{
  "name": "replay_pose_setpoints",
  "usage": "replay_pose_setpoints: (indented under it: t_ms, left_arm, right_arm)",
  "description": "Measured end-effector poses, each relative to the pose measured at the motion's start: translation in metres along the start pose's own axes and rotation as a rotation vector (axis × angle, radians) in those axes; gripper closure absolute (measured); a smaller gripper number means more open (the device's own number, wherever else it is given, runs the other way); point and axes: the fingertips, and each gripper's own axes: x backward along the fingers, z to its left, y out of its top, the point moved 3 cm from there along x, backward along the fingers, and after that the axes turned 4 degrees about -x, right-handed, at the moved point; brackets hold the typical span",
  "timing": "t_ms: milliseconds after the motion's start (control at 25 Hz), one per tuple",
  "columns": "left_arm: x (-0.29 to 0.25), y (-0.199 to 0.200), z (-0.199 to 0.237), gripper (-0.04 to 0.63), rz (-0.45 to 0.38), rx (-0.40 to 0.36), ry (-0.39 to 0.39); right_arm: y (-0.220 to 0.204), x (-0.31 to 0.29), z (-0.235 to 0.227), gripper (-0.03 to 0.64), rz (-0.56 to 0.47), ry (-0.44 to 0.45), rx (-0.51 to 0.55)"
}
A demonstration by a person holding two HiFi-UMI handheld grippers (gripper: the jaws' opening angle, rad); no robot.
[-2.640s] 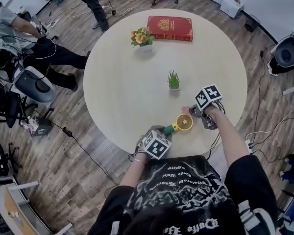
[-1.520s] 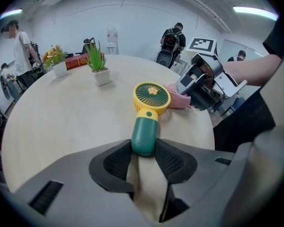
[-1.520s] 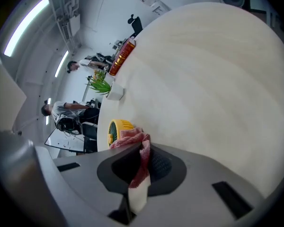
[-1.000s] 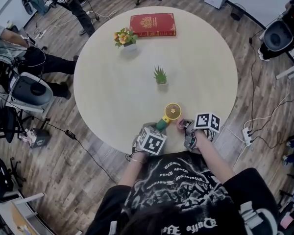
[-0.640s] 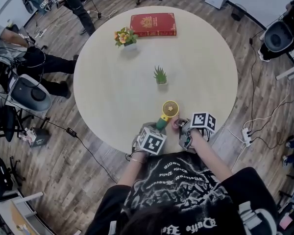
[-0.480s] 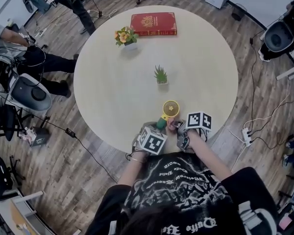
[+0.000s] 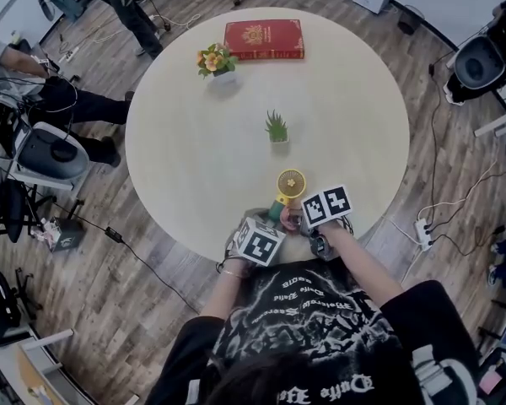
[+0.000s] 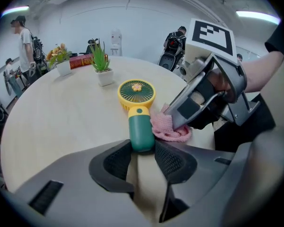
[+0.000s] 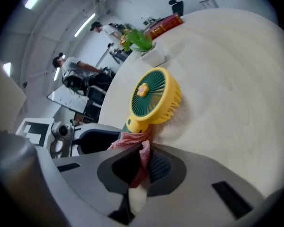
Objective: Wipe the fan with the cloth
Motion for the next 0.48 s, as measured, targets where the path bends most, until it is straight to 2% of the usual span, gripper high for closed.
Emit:
replay_pose_setpoints:
  t_ms: [160, 240, 320, 400, 480]
  left_arm:
    - [-0.001, -0.003, -0.004, 0.422, -0.001, -0.076, 0.009]
    - [-0.001, -0.005, -0.008, 0.418, 0.003, -0.11, -0.02]
    - [-0.001, -0.007, -0.013, 0.373, 0.011, -0.151, -0.065]
    - [-0.001, -0.005, -0.017, 0.308, 0.007, -0.135, -0.113]
    - [0.001, -0.003, -0.018, 0.279, -0.004, -0.078, -0.156]
  right_arm:
    - [-0.005, -0.005, 0.007, 0.591, 0.105, -0.023, 0.184]
    - [-0.01, -0.005, 0.01, 0.589, 0.176, -0.009, 0.256]
    - [-0.017, -0.003, 0.01, 0.589, 0.253, 0.005, 0.323]
    - [-0.018, 0.005, 0.007, 0.586, 0.269, 0.024, 0.319]
    - [-0.014, 0.018, 0.003, 0.586, 0.21, 0.067, 0.248]
